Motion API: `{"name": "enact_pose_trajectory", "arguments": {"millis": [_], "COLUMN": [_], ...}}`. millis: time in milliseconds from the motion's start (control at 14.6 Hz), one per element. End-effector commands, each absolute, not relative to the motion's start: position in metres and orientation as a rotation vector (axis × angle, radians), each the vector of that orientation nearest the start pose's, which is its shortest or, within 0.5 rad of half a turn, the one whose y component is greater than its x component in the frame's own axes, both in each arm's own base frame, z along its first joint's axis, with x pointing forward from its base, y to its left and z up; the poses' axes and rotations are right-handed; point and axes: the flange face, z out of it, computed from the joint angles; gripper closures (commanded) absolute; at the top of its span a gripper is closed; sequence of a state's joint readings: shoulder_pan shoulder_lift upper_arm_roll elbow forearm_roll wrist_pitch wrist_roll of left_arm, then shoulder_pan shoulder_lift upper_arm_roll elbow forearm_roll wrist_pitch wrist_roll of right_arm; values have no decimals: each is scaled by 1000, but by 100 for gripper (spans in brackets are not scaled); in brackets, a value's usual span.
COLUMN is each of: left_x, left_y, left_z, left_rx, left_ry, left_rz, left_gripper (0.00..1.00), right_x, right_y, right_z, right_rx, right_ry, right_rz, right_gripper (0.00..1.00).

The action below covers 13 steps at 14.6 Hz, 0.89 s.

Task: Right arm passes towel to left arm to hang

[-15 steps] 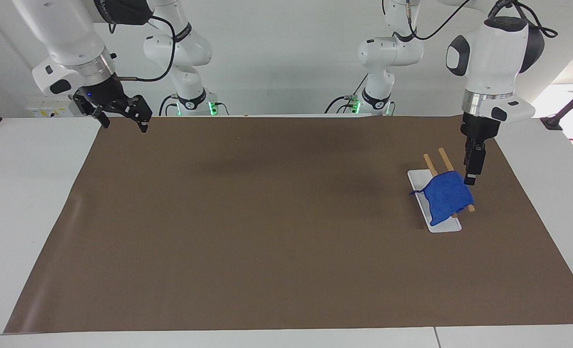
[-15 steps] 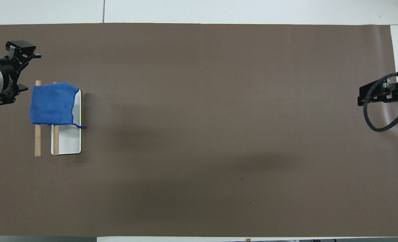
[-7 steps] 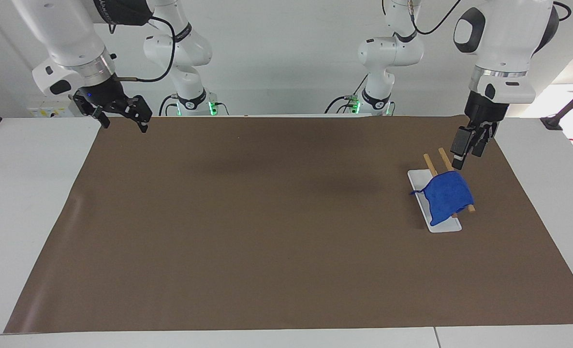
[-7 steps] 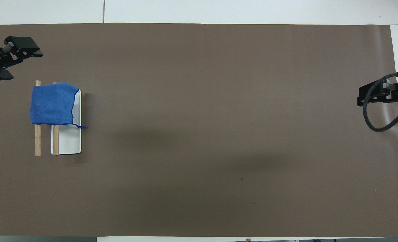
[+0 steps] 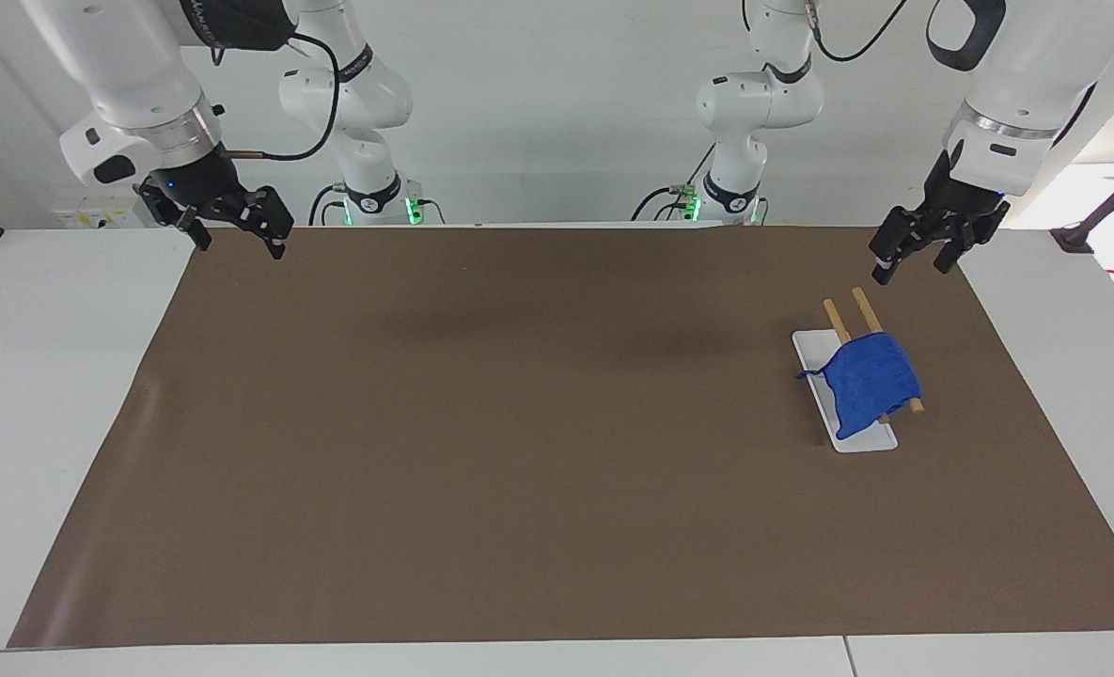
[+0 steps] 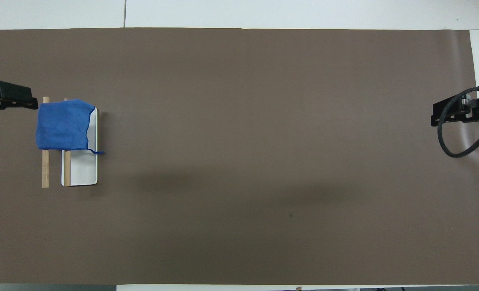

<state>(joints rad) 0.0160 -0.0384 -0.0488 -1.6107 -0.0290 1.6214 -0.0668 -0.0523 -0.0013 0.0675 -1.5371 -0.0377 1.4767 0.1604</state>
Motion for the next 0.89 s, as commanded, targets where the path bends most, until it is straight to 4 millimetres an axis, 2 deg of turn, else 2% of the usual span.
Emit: {"name": "enact_pose_trajectory", "arguments": {"millis": [0, 137, 275, 687, 824], "left_x": [532, 526, 529, 533, 539], "left_y": [-12, -14, -22, -21, -22], "left_z": [634, 633, 633, 631, 624], "left_rx": [-3183, -3169, -3136, -3116, -3125], "left_ry": [145, 186, 219, 221, 223], "left_rz": [83, 124, 116, 102, 111], "left_gripper": [0, 0, 0, 0, 0], "right_x": [542, 541, 540, 540, 540], "right_y": [-3, 0, 2, 3, 3], "right_z": [632, 633, 633, 634, 634], "right_rx": [-3194, -3194, -3195, -3195, -3195], "right_ry": [245, 238, 233, 231, 231], "right_rz": [61, 63, 63, 65, 63], "right_gripper": [0, 0, 0, 0, 0]}}
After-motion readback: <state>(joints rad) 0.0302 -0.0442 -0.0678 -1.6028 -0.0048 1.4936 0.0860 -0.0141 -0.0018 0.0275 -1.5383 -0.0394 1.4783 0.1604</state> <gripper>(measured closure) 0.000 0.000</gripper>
